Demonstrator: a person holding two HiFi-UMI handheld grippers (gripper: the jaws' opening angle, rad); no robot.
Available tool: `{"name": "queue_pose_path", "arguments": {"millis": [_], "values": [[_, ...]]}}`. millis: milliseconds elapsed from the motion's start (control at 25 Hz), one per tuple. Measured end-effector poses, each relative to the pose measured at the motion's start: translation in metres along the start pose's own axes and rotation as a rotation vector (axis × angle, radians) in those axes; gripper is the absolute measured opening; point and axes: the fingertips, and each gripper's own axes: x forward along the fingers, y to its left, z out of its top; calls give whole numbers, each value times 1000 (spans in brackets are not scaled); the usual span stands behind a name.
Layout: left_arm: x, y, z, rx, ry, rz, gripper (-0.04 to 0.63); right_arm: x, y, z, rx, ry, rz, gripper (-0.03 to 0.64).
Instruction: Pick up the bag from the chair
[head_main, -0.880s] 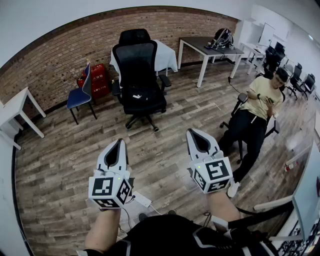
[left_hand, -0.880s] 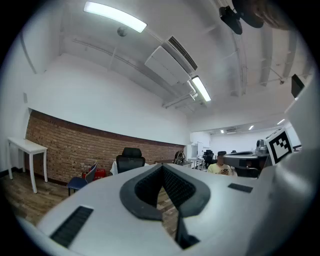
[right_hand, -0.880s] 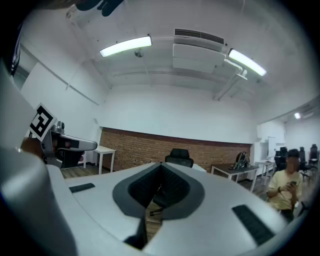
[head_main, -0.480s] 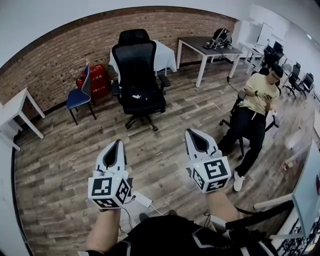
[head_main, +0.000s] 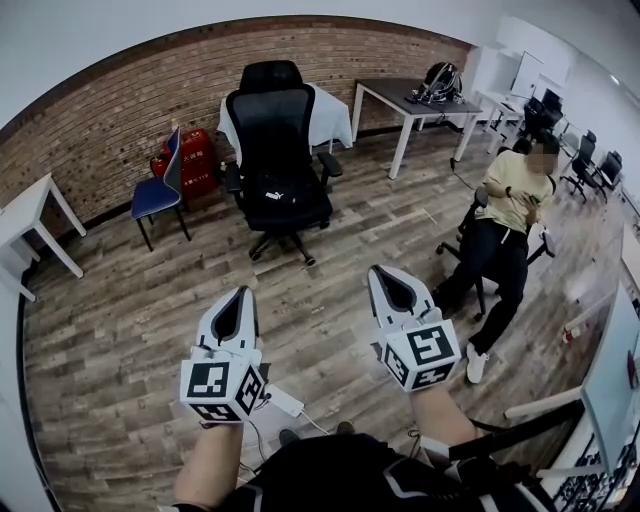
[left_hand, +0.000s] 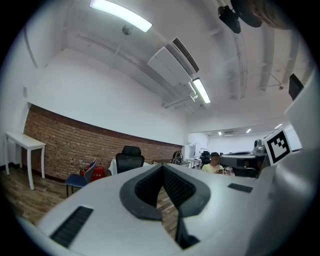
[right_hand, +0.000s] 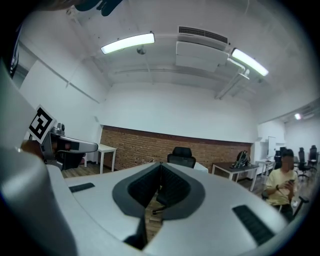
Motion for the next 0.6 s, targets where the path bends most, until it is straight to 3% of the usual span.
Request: {"name": "queue_pose_path", "arguments": {"millis": [360,600], "values": [[-1,36,-11,-19,13,-21,9,13,22,-9,5,19,-23,18],[13,38,-13,-11,12,-31,11,26,18,-11,-11,20,-15,18]]}}
